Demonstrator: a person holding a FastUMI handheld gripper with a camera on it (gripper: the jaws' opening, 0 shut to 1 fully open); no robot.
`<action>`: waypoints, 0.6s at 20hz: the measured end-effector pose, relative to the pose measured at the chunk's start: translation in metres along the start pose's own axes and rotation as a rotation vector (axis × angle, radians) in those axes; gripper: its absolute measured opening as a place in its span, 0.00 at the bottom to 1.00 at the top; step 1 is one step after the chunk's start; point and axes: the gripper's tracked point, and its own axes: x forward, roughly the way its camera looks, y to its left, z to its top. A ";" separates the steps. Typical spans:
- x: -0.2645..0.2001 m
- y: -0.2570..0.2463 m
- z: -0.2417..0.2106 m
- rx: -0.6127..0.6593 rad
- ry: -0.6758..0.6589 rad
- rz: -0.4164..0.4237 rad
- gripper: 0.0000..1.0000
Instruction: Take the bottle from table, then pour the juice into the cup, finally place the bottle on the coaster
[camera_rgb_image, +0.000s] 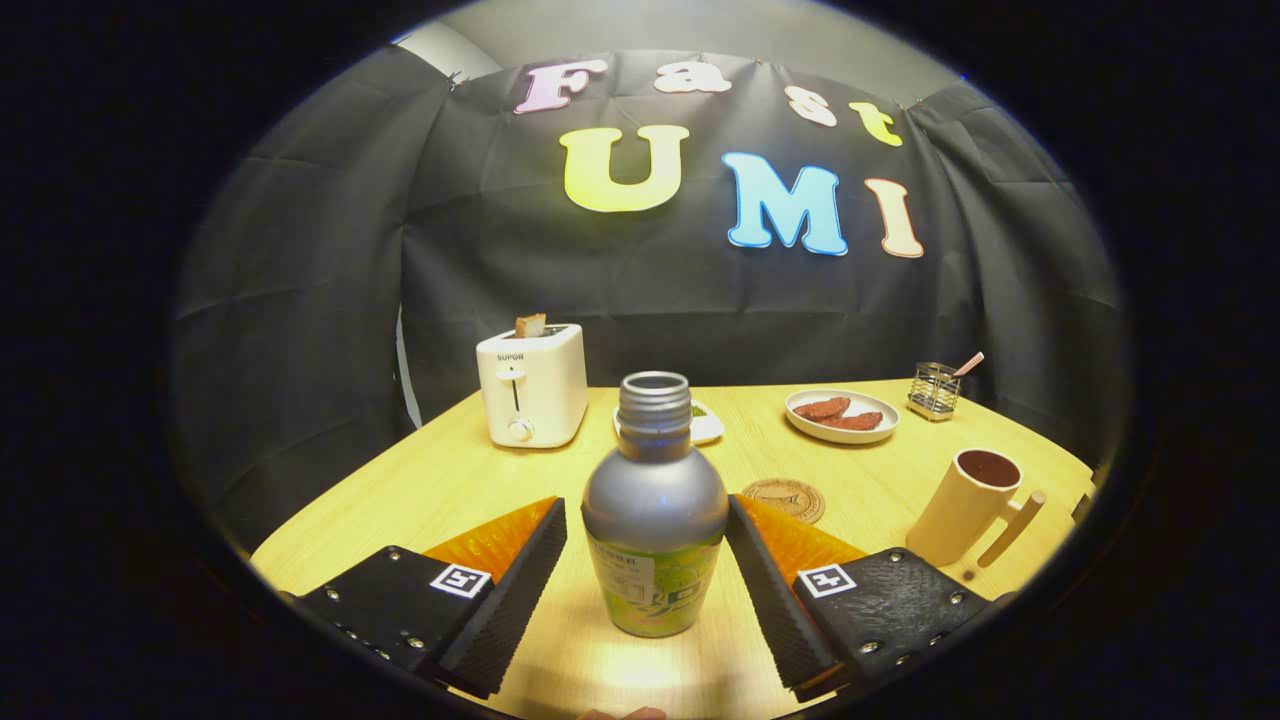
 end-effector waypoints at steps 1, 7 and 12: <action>0.002 0.000 -0.004 -0.001 0.011 -0.004 0.96; 0.011 0.001 -0.024 0.007 0.067 -0.017 0.96; 0.019 -0.001 -0.040 0.023 0.111 -0.029 0.97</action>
